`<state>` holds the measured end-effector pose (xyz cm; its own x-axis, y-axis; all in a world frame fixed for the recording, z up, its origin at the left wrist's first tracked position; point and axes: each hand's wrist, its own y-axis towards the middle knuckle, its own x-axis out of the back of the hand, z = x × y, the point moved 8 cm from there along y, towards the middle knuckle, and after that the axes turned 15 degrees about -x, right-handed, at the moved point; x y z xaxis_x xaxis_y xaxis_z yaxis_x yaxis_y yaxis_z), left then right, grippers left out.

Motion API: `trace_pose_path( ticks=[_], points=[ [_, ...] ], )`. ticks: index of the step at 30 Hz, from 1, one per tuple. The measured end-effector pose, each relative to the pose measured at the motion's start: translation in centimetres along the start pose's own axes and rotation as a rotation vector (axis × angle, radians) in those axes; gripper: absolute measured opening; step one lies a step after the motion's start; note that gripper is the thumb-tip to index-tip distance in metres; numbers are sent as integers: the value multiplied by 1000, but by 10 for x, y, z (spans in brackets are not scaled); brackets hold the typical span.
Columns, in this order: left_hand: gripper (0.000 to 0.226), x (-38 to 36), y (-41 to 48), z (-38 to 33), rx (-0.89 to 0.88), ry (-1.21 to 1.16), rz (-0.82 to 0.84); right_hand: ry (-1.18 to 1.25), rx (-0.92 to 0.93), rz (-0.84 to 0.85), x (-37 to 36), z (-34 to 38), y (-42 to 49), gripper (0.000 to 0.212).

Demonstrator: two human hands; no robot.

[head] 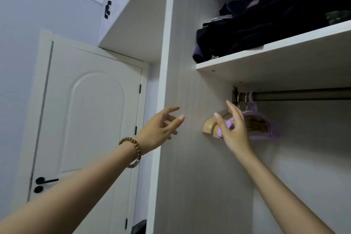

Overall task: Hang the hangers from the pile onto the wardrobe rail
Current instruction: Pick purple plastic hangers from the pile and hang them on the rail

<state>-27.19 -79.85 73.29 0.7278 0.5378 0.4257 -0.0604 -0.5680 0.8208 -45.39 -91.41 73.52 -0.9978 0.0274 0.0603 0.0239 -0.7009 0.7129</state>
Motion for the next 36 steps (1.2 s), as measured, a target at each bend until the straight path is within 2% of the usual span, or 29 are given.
trace_pose_path(
  ticks=[2, 6, 10, 16, 20, 28, 36],
  points=[
    [62, 49, -22, -5, -29, 55, -66, -46, 93, 28, -32, 33, -25, 54],
    [67, 152, -89, 2, 32, 226, -162, -31, 164, 250, -125, 91, -86, 61],
    [76, 254, -187, 19, 207, 439, -191, -64, 235, 421, -239, 136, -157, 60],
    [77, 402, -358, 24, 502, 756, -233, -70, 364, 720, -404, 200, -298, 69],
    [71, 474, -475, 16, 715, 906, -266, -25, 424, 916, -496, 238, -406, 71],
    [72, 546, -723, -4, 1140, 1003, -409, 67, 526, 1335, -635, 269, -642, 65],
    [73, 526, -952, -23, 1598, 962, -646, 102, 579, 1722, -706, 231, -882, 70]
  ],
)
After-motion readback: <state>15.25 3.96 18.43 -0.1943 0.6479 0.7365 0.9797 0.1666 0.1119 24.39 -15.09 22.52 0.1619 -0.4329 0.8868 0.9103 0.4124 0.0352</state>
